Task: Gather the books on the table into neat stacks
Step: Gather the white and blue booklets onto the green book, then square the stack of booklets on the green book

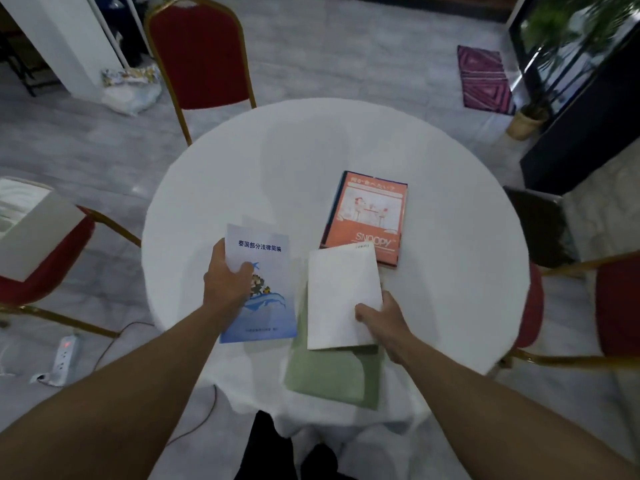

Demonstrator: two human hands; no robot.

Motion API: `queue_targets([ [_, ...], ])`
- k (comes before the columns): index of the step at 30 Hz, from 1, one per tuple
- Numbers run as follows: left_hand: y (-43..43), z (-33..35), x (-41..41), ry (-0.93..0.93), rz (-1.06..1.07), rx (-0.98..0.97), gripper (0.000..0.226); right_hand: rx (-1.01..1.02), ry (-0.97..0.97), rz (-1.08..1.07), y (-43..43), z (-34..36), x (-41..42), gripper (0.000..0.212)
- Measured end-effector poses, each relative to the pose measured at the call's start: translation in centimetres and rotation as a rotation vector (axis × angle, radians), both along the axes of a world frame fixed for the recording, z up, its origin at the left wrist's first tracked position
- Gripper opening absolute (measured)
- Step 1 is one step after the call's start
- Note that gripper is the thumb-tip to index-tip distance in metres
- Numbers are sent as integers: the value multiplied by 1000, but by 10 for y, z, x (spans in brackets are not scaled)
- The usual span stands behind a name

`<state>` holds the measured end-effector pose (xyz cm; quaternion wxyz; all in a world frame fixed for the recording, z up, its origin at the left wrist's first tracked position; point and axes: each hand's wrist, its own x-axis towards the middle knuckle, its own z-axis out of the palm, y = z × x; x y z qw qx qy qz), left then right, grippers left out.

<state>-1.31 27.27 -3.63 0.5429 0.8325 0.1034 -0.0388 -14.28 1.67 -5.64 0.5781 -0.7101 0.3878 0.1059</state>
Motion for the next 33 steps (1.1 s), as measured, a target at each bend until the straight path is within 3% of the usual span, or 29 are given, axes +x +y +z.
queue_targets([
  [3, -2, -7, -16, 39, 11, -2, 43, -45, 79, 51, -1, -11, -20, 45],
  [8, -8, -12, -32, 110, -27, -48, 45, -279, 295, 412, -6, -10, -28, 57],
  [11, -18, -10, -37, 142, -60, -85, 47, -250, 376, 519, -5, -7, -34, 50],
  [19, -54, -15, -48, 301, -228, -156, 40, -286, 465, 641, -16, -5, -30, 54],
  [24, -76, -28, -60, 396, -344, -186, 40, -385, 380, 513, -31, -14, -32, 45],
  [27, -88, -36, -69, 404, -385, -30, 40, -268, 296, 406, -32, -21, -32, 45],
  [30, -95, -41, -74, 315, -468, 394, 53, -197, 263, 367, -29, -23, -31, 60],
  [33, -104, -38, -78, 265, -505, 493, 61, -218, 275, 400, -26, -27, -28, 64],
])
